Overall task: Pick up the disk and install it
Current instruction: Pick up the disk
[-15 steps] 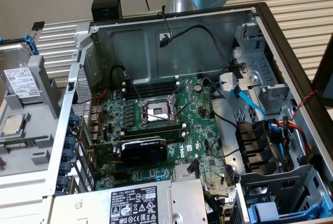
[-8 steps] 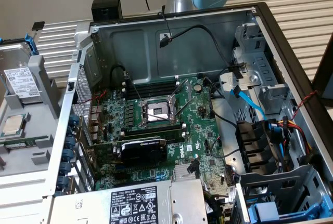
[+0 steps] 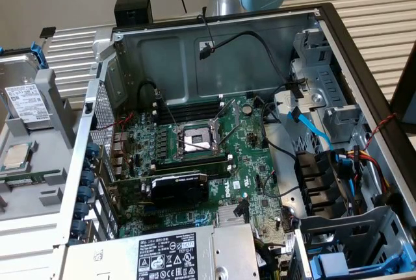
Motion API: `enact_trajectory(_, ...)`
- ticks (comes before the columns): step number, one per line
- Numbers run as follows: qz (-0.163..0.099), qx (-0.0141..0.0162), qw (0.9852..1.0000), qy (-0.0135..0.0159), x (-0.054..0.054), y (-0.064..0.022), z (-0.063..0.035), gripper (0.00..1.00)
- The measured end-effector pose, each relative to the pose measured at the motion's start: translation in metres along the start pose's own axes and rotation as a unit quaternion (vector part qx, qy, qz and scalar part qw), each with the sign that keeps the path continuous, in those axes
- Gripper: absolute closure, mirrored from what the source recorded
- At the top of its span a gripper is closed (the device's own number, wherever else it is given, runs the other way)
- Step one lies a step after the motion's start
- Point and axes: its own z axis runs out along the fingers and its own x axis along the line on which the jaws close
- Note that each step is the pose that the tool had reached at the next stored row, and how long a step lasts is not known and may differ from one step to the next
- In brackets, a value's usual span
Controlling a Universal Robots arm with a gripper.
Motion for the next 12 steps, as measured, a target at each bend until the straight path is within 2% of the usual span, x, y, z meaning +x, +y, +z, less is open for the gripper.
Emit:
enact_trajectory(4, -0.036, -0.0002, 0.9994, 0.0001, 0.0000, 0.0000, 0.0003, 0.89)
enact_trajectory(8, -0.073, -0.0004, 0.9974, -0.0002, 0.0000, 0.0001, 0.0008, 0.89)
enact_trajectory(9, -0.091, -0.0006, 0.9958, -0.0002, 0.0000, 0.0000, 0.0009, 0.89)
enact_trajectory(11, -0.109, -0.0007, 0.9941, -0.0003, 0.0000, 0.0000, 0.0011, 0.89)
enact_trajectory(12, -0.127, -0.0009, 0.9919, -0.0003, 0.0000, 0.0000, 0.0011, 0.89)
